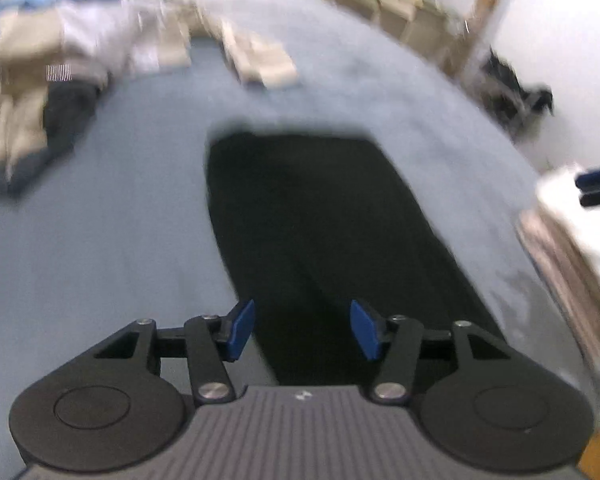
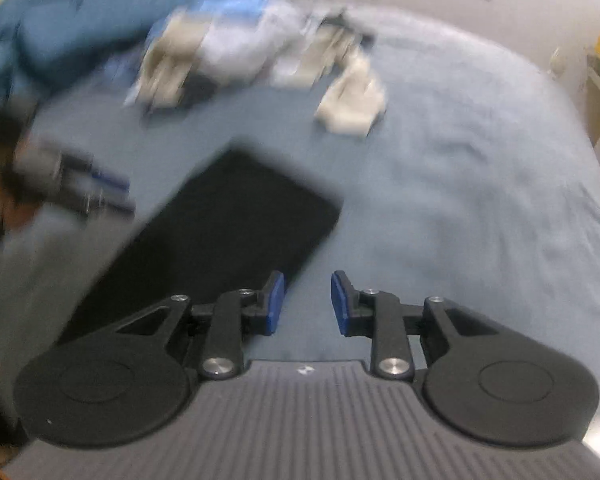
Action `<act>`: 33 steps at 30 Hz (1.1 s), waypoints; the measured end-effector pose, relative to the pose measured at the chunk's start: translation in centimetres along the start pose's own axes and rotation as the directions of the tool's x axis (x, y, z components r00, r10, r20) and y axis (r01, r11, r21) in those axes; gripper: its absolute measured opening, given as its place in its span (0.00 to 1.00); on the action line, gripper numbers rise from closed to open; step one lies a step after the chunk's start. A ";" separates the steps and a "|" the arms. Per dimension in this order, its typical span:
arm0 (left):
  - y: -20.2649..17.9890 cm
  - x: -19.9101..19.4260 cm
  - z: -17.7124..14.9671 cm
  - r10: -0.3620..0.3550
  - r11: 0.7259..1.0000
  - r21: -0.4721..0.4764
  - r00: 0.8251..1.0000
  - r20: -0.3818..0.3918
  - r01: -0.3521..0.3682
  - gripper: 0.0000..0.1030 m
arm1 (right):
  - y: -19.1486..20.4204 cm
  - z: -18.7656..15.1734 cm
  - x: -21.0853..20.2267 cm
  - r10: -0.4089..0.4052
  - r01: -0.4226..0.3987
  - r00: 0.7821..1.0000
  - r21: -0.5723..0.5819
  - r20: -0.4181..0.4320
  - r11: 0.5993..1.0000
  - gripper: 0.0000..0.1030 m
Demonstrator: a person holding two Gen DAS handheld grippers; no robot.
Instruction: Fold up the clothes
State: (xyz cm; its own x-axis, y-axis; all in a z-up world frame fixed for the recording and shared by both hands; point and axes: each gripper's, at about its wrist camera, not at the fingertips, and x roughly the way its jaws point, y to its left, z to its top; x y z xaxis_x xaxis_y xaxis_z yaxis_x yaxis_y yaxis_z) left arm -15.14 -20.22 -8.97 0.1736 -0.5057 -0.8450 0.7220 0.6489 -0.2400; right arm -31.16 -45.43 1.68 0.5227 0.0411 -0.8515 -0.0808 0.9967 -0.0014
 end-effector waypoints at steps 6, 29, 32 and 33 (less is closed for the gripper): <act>-2.9 -1.1 -7.6 0.011 1.000 -0.018 0.990 -0.139 -0.014 0.47 | 7.9 -7.9 2.6 -0.025 0.022 0.991 -0.023 -0.133 0.999 0.25; -9.6 -6.3 -20.6 0.089 0.982 -0.146 0.974 -0.211 -0.121 0.48 | 13.5 -24.6 0.2 0.255 -0.217 0.924 0.156 -0.285 0.964 0.26; -9.2 -6.0 -19.8 0.063 0.978 -0.185 0.983 -0.170 -0.095 0.48 | 9.7 -22.9 0.0 0.231 -0.180 0.961 0.293 -0.150 0.939 0.28; -9.1 -5.5 -19.4 0.051 0.976 -0.200 0.986 -0.158 -0.082 0.48 | 8.3 -22.2 0.6 0.226 -0.177 0.968 0.343 -0.109 0.923 0.29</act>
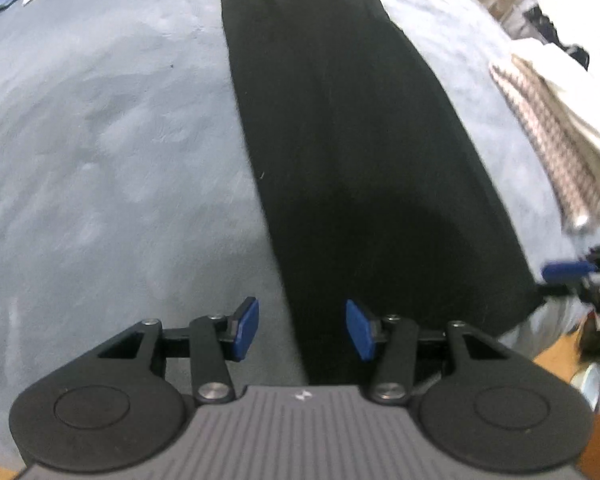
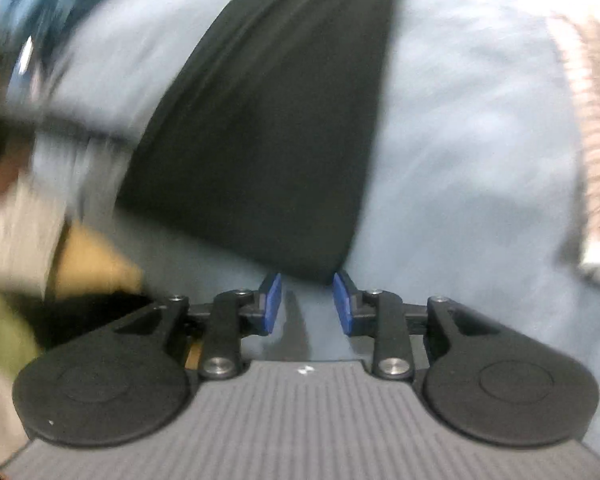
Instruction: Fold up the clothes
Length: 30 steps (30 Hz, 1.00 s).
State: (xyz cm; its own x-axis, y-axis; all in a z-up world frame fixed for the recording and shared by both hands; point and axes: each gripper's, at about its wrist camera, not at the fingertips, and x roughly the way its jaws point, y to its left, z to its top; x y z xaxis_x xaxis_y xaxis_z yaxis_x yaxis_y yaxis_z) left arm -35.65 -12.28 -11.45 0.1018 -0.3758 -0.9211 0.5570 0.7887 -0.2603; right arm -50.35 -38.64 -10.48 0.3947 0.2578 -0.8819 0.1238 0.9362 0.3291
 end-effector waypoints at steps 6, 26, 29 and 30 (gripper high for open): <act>0.7 2.0 0.1 -0.068 0.995 -0.069 0.997 0.032 0.070 0.47 | -5.0 3.9 4.0 0.131 -0.149 0.987 0.240 0.090 0.959 0.40; 1.6 2.0 -6.1 -0.176 0.951 -0.273 0.981 -0.084 0.147 0.14 | -4.8 -4.1 5.3 0.389 -0.350 0.921 0.473 0.016 0.809 0.15; 1.2 0.9 -5.8 -0.174 0.952 -0.267 0.982 -0.077 0.148 0.03 | -5.1 -4.4 4.7 0.410 -0.379 0.911 0.477 0.042 0.793 0.08; 1.0 0.3 -5.7 -0.171 0.955 -0.256 0.983 -0.070 0.148 0.03 | -5.3 -4.5 4.4 0.418 -0.391 0.907 0.477 0.052 0.787 0.08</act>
State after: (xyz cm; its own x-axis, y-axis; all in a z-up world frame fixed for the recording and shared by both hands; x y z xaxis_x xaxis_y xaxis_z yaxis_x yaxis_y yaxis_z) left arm -39.77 -8.86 -13.57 -0.0522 -0.4701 -0.8811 0.3363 0.8225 -0.4587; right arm -53.34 -41.34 -17.65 0.4571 0.6131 -0.6444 0.3778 0.5220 0.7647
